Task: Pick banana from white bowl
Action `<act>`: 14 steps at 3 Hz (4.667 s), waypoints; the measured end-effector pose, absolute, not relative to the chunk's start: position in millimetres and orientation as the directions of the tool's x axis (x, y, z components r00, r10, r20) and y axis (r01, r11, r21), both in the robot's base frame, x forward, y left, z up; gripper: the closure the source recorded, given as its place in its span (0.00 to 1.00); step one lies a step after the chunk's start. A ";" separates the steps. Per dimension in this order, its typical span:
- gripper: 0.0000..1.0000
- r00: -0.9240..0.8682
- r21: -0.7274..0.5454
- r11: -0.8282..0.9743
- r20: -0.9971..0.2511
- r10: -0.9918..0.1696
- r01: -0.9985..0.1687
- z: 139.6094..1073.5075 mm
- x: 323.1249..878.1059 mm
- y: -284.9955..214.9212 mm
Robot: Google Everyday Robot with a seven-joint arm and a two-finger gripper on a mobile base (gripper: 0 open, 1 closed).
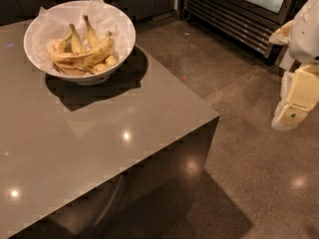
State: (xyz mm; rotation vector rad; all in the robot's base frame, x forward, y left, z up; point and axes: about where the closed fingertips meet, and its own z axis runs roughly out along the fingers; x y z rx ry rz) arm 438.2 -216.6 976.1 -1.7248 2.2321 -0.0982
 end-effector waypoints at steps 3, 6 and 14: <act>0.00 -0.162 -0.211 0.197 -0.174 -0.971 -0.957 974.4 489.9 -178.3; 0.00 -0.045 -0.315 0.091 -0.151 -0.987 -0.945 998.8 540.1 -134.3; 0.00 0.422 -0.457 -0.333 -0.105 -0.901 -0.825 1021.4 658.1 3.5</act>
Offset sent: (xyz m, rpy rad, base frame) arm 0.0521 0.0361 0.0007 -0.0297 0.0816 0.0598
